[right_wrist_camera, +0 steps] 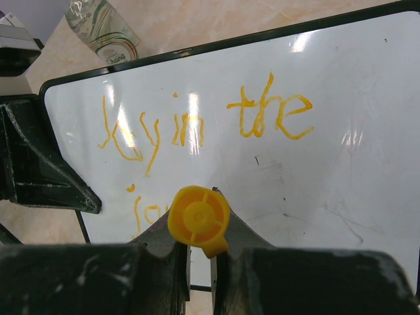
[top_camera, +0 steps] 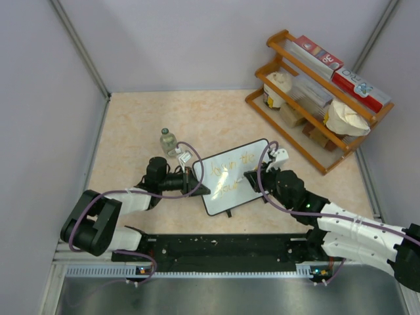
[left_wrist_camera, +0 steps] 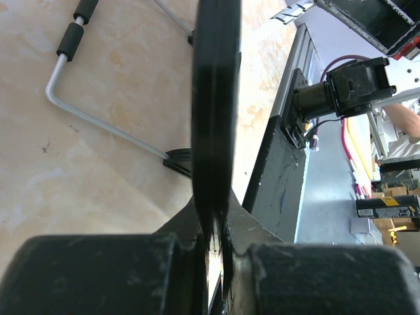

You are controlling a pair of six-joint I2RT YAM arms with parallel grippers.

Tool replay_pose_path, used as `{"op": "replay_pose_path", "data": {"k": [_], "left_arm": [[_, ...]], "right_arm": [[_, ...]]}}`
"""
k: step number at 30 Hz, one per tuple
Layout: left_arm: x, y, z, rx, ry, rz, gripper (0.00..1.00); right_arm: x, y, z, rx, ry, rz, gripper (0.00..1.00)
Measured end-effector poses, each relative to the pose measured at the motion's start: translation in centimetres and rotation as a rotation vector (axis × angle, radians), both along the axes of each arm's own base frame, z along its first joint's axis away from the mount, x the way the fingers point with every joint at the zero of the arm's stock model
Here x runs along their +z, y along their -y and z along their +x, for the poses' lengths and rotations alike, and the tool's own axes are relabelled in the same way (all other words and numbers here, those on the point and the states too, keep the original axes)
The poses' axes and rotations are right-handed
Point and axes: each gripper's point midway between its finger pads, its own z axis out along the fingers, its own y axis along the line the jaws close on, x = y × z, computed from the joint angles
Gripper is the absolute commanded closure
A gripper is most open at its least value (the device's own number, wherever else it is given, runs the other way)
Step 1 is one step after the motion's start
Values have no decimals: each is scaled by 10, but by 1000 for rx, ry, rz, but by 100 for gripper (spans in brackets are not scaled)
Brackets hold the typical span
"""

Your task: Write a sentence on the whiteboard

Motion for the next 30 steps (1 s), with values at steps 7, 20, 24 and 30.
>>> {"op": "replay_pose_path", "data": {"k": [7,20,24,30], "left_arm": [[0,0,0,0,-1,0,100],[0,0,0,0,0,0,100],[0,0,0,0,0,0,100],[0,0,0,0,0,0,100]], "right_arm": [[0,1,0,-8,-3,3,100],[-4,9,-3,-23,-15,-6,100],[-3,10,-4,-22,-12,-3,100],[12,11,-5,-27,18,31,100]]}}
